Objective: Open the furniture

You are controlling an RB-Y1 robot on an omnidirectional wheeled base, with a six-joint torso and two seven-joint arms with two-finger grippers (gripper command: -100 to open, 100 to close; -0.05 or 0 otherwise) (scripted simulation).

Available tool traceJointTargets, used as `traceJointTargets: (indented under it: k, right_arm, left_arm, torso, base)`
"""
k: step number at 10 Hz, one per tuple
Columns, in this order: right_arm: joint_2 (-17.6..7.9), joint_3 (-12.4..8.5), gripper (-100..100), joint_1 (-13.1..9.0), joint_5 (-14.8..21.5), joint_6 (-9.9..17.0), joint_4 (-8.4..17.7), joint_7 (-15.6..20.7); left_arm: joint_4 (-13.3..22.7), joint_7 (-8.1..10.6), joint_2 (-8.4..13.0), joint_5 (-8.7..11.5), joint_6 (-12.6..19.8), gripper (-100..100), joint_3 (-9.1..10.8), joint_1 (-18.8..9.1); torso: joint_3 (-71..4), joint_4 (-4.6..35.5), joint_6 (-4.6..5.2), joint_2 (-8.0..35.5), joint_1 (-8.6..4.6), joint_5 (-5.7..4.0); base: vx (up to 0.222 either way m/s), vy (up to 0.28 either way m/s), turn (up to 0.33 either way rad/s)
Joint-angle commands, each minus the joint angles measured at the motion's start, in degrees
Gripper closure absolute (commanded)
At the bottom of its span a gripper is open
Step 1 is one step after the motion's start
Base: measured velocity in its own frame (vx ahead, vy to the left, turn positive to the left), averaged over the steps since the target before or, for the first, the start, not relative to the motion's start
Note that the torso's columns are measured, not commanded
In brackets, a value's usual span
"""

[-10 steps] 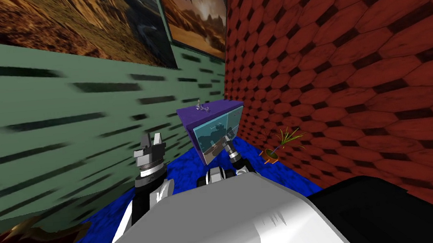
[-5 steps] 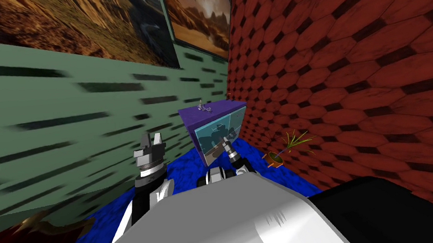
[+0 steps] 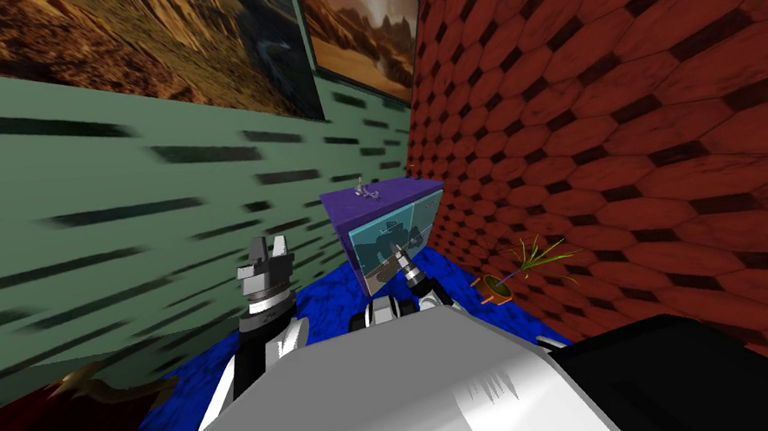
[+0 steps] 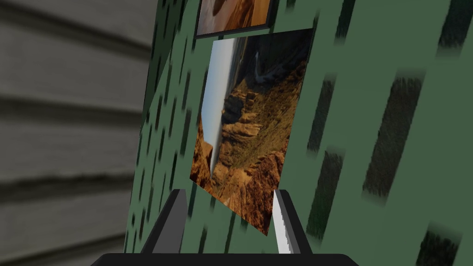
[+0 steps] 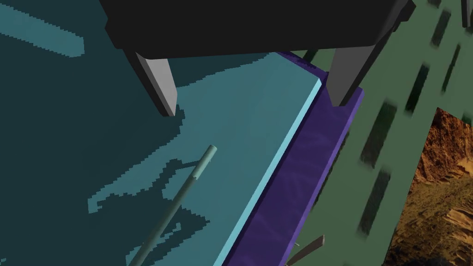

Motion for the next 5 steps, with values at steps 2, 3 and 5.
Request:
traceJointTargets:
  k: [2, 3, 5]
  right_arm:
    - [-2.14, 1.94, -100, -2.84, -4.34, -0.21, 1.62, -5.71]
    - [-2.14, 1.94, -100, -2.84, -4.34, -0.21, 1.62, -5.96]
    - [-3.85, 3.26, -100, -4.85, -7.30, -0.42, 2.74, -9.75]
  left_arm:
    - [0.00, 0.00, 0.00, 0.00, 0.00, 0, 0.00, 0.01]
    - [0.00, 0.00, 0.00, 0.00, 0.00, 0, 0.00, 0.00]
    - [0.00, 0.00, 0.00, 0.00, 0.00, 0, 0.00, 0.00]
  torso:
    - [-0.03, -0.02, 0.03, -0.03, 0.00, 0.00]
    - [0.00, 0.00, 0.01, 0.00, -0.01, 0.00]
    - [0.01, 0.00, 0.00, 0.02, 0.03, 0.01]
  base:
    - [0.055, 0.008, 0.053]
    - [0.041, 0.002, 0.052]
    - [0.053, 0.010, 0.096]
